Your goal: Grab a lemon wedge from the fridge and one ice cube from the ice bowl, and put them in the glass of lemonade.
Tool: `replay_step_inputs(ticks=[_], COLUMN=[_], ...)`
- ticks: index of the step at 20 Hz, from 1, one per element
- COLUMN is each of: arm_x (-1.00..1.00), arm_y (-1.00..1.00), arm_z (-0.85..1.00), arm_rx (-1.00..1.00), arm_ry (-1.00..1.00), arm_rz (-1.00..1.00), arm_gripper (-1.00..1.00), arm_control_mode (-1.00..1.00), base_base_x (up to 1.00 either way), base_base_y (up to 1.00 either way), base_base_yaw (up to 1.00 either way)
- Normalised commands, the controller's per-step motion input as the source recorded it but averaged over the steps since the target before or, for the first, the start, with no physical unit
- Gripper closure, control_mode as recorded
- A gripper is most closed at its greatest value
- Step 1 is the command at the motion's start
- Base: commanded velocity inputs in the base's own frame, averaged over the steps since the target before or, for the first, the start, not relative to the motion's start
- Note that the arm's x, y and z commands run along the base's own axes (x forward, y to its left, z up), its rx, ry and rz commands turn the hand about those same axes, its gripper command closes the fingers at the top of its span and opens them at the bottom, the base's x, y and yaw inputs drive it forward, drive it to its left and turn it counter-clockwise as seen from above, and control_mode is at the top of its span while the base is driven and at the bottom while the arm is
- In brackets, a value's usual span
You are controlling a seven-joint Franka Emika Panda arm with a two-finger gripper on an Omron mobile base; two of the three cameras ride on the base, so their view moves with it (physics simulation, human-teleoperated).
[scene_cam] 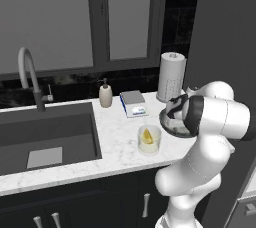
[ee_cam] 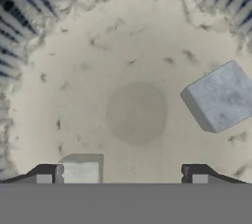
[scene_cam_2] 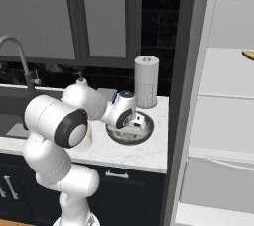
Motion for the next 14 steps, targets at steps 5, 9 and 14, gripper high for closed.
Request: replay_step_inputs(ticks=[5, 9, 14], arm_x=[-0.01, 0.00, 0.00], arm_y=[0.00, 0.00, 0.00], arm_z=[-0.13, 0.00, 0.00], arm_rx=[0.00, 0.00, 0.00], arm_ry=[0.00, 0.00, 0.00], arm_rz=[0.00, 0.00, 0.00], arm_gripper=[-1.00, -1.00, 1.00], arm_control_mode=[-1.00, -1.00, -1.00], base_base_x=[0.00, 0.00, 0.00], base_base_y=[0.00, 0.00, 0.00], base_base_yaw=[0.00, 0.00, 0.00])
